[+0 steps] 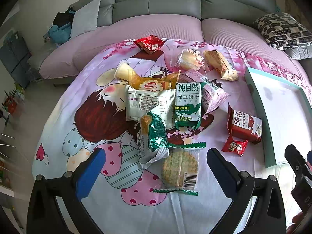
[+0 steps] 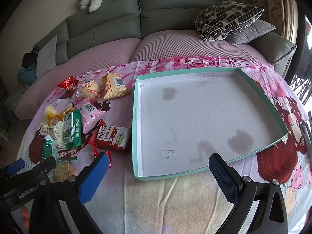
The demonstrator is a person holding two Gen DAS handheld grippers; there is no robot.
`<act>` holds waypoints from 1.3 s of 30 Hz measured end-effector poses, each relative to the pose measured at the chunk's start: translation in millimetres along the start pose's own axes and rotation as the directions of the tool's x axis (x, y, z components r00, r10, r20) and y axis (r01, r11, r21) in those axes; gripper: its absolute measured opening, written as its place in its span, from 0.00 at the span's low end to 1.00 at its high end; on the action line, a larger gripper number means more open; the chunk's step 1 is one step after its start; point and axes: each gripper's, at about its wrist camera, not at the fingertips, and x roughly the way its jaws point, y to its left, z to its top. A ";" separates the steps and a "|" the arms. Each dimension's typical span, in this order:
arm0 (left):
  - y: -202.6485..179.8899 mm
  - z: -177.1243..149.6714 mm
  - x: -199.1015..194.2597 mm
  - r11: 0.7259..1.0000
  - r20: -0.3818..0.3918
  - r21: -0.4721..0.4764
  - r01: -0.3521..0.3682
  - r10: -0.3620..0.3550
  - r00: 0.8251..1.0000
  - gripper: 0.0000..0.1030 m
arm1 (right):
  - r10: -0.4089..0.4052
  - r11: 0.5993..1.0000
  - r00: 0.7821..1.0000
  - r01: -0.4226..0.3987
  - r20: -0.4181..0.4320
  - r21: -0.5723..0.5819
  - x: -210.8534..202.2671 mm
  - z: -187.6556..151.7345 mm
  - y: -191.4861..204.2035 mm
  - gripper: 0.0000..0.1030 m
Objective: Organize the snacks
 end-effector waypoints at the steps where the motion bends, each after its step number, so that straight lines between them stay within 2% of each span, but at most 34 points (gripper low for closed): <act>1: 0.1 -0.2 0.1 1.000 0.000 0.000 0.000 0.000 1.000 1.00 | 0.000 1.000 1.000 0.000 0.000 0.000 0.0 0.0 -0.1 1.00; 31: 1.6 1.8 -2.5 1.000 0.001 -0.012 0.006 -0.006 1.000 1.00 | -0.001 1.000 1.000 0.001 0.003 -0.005 -1.2 0.0 0.1 1.00; 37: 7.3 3.3 -5.0 0.999 0.015 -0.043 0.014 -0.014 1.000 1.00 | 0.011 1.000 1.000 -0.011 0.007 -0.021 -1.9 0.9 4.4 1.00; 39: 13.6 4.2 -7.0 0.997 0.026 -0.075 0.016 -0.014 1.000 1.00 | 0.038 0.999 0.999 -0.037 0.016 -0.035 -3.0 1.9 10.0 1.00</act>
